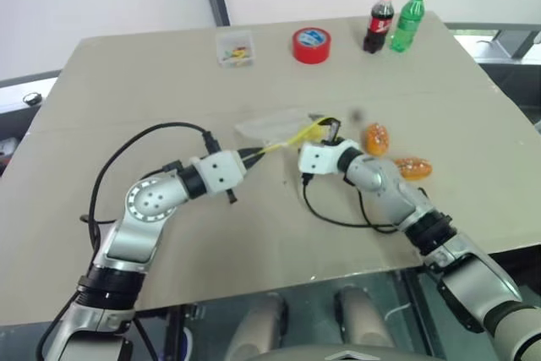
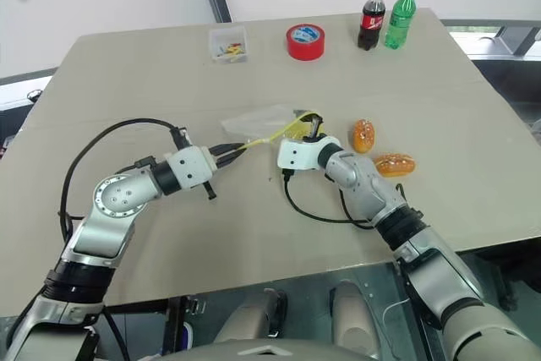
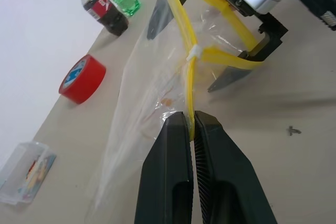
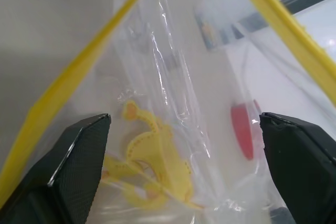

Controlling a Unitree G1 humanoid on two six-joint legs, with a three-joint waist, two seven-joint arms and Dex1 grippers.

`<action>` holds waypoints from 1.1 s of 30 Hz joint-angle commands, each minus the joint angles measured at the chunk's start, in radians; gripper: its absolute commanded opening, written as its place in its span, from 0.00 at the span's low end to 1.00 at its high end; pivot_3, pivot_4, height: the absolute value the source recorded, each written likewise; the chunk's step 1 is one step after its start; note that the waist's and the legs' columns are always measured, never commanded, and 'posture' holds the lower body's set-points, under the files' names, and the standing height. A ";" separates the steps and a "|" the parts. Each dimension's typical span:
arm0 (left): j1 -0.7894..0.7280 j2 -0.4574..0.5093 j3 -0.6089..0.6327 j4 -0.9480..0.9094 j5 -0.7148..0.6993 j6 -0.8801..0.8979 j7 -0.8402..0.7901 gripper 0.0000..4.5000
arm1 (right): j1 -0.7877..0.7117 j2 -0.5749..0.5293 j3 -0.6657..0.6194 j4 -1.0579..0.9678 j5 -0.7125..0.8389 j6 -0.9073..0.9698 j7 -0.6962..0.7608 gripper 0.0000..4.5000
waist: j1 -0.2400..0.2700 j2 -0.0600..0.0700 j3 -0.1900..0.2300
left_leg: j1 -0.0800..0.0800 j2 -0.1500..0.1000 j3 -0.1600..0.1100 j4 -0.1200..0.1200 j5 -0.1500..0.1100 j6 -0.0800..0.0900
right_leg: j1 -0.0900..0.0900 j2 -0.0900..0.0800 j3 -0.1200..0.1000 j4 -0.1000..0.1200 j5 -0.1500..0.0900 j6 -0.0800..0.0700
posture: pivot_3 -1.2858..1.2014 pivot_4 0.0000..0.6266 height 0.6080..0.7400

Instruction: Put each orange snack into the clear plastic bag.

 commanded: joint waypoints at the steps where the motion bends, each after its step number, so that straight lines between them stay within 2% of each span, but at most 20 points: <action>1: -0.024 -0.009 0.015 -0.005 0.012 0.029 0.035 0.00 | 0.025 -0.010 -0.087 -0.151 -0.004 0.051 -0.012 0.98 | 0.003 0.000 0.000 | 0.000 0.000 0.000 0.000 0.000 0.000 | 0.000 0.000 0.000 0.000 0.000 0.000 | 0.52 0.24 1.00; 6: -0.048 -0.022 0.011 0.031 0.050 0.063 0.080 0.00 | 0.129 -0.020 -0.172 -0.366 0.176 0.137 0.176 0.98 | 0.010 0.000 0.000 | 0.000 0.000 0.000 0.000 0.000 0.000 | 0.000 0.000 0.000 0.000 0.000 0.000 | 0.52 0.24 1.00; 8: -0.064 -0.024 0.005 0.054 0.067 0.054 0.093 0.00 | 0.164 -0.005 -0.211 -0.421 0.240 0.177 0.201 0.98 | 0.013 0.000 0.000 | 0.000 0.000 -0.001 0.000 0.000 0.000 | 0.000 0.000 -0.001 0.000 0.000 0.000 | 0.52 0.24 1.00; 15: -0.081 -0.030 0.009 0.084 0.069 0.049 0.104 0.00 | 0.233 0.141 -0.456 -0.481 0.297 0.707 0.051 0.98 | 0.025 0.000 0.000 | 0.000 0.000 -0.001 0.001 0.000 0.000 | 0.000 0.000 0.000 0.000 0.000 0.000 | 0.52 0.24 1.00; 23: -0.085 -0.035 0.006 0.088 0.067 0.046 0.100 0.00 | 0.202 0.229 -0.559 -0.431 0.362 0.866 -0.041 0.98 | 0.022 0.000 0.000 | 0.000 0.000 0.000 0.000 0.000 0.000 | 0.000 0.000 0.000 0.001 0.000 0.000 | 0.52 0.24 1.00; 28: -0.085 -0.035 0.011 0.091 0.062 0.042 0.098 0.00 | 0.202 0.230 -0.574 -0.429 0.393 0.875 -0.057 0.66 | 0.022 0.000 -0.001 | 0.000 0.000 0.000 0.000 0.000 0.000 | 0.000 0.000 0.000 0.000 0.000 0.000 | 0.52 0.24 1.00; 31: -0.084 -0.035 0.013 0.091 0.060 0.041 0.099 0.00 | 0.209 0.207 -0.554 -0.436 0.398 0.851 -0.048 0.35 | 0.022 0.000 -0.001 | 0.000 0.000 0.000 0.000 0.000 0.000 | 0.000 0.000 0.000 0.000 0.000 0.000 | 0.52 0.24 1.00; 33: -0.086 -0.037 0.013 0.089 0.059 0.042 0.100 0.00 | 0.216 0.180 -0.522 -0.449 0.393 0.802 -0.029 0.35 | 0.022 0.000 -0.001 | 0.000 0.000 0.000 0.000 0.000 0.000 | 0.000 0.000 0.000 0.000 0.000 0.000 | 0.52 0.24 1.00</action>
